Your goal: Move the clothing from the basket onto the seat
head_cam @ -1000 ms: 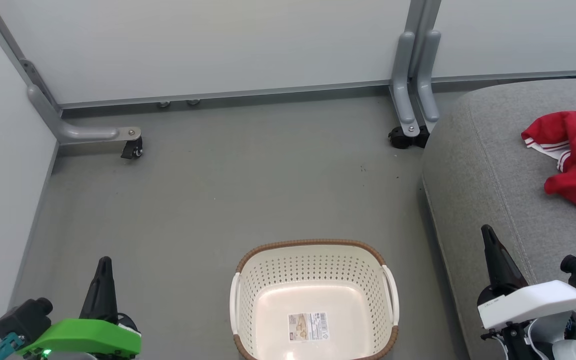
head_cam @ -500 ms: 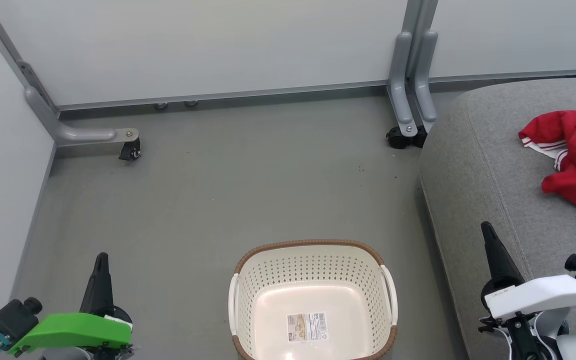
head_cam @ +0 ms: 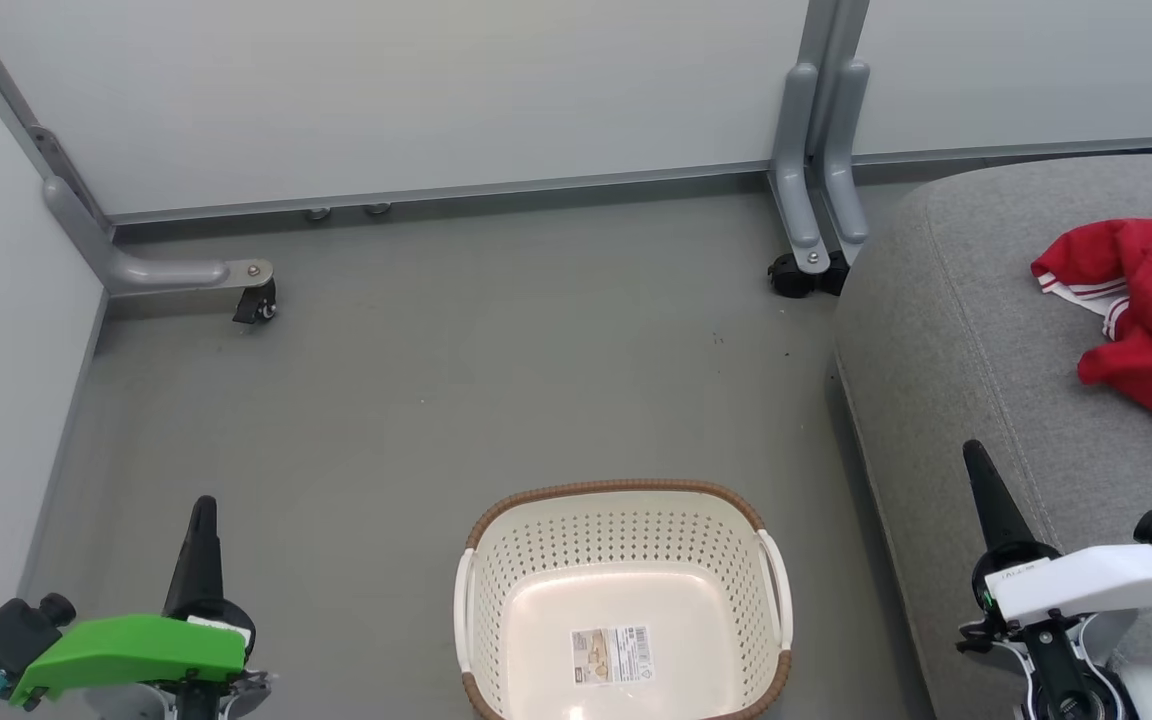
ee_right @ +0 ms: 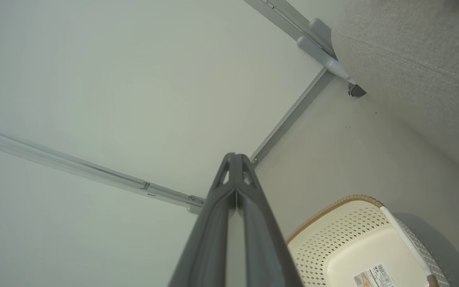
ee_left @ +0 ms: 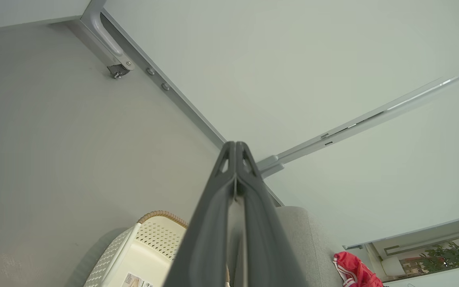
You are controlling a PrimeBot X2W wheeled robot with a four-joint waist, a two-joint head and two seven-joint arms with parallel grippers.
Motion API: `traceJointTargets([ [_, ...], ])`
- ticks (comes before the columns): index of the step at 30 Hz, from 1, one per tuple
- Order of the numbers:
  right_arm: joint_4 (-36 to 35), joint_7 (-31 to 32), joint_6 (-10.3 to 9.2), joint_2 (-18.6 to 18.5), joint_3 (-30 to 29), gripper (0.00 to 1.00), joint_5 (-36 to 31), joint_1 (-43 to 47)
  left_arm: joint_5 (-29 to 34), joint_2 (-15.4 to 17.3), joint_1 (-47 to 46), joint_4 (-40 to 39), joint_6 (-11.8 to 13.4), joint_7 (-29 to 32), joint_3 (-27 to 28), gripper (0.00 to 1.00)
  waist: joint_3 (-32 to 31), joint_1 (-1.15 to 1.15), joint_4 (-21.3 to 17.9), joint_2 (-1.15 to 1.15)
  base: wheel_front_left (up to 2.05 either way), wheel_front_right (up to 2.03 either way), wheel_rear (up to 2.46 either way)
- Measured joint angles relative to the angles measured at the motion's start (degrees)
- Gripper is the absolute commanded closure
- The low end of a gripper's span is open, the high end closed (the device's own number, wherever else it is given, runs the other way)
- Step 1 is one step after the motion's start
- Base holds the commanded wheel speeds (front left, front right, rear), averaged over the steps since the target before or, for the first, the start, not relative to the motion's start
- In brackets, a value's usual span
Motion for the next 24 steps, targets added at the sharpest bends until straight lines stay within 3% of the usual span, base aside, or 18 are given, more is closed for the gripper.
traceJointTargets([
  [24,3.3,1.53,-0.01,-0.05,-0.67,1.0,14.08,-2.15,-13.59,-1.08,-1.43,0.03,-0.43,3.58,1.81,1.0,-0.15,0.0,-0.63,0.0,0.0,0.0,0.0],
])
